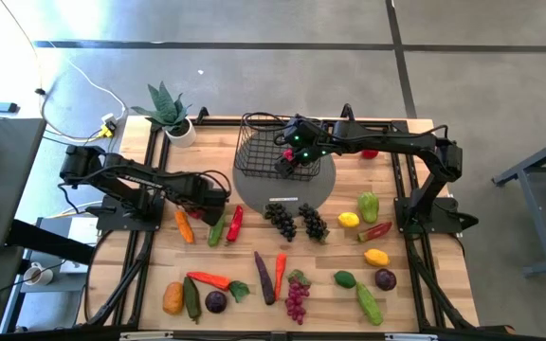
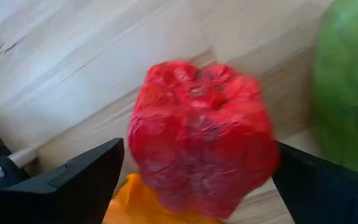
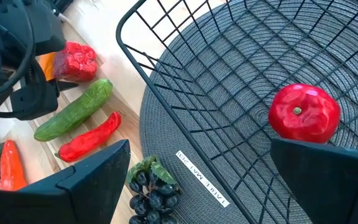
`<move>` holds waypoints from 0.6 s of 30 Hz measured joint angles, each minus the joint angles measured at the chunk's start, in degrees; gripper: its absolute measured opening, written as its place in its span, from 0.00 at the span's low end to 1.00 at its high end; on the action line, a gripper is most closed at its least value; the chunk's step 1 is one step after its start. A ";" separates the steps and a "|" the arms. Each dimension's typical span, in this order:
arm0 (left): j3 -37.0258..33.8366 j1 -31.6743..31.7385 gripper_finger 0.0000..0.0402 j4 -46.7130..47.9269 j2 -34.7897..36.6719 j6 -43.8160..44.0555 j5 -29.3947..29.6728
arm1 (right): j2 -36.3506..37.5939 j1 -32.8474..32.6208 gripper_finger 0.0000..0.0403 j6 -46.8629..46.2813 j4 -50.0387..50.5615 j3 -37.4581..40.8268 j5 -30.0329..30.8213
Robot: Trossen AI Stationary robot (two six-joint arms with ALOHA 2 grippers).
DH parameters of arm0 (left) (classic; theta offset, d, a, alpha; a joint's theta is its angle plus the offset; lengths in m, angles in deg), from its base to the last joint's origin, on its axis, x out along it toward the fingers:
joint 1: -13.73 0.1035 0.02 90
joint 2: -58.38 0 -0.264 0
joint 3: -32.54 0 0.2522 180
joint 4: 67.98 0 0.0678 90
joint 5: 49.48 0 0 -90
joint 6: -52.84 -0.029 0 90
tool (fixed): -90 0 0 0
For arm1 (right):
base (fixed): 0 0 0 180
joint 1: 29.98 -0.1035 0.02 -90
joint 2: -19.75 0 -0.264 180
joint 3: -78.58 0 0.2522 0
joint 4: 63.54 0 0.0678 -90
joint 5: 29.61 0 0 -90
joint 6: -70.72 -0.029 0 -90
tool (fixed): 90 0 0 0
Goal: Build produce basket
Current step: Put the green bell pepper into the wire basket
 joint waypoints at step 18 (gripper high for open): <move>-0.52 -0.07 0.51 -0.16 0.45 -6.54 -0.61 | 0.00 -1.75 0.92 -1.86 0.05 0.00 -1.36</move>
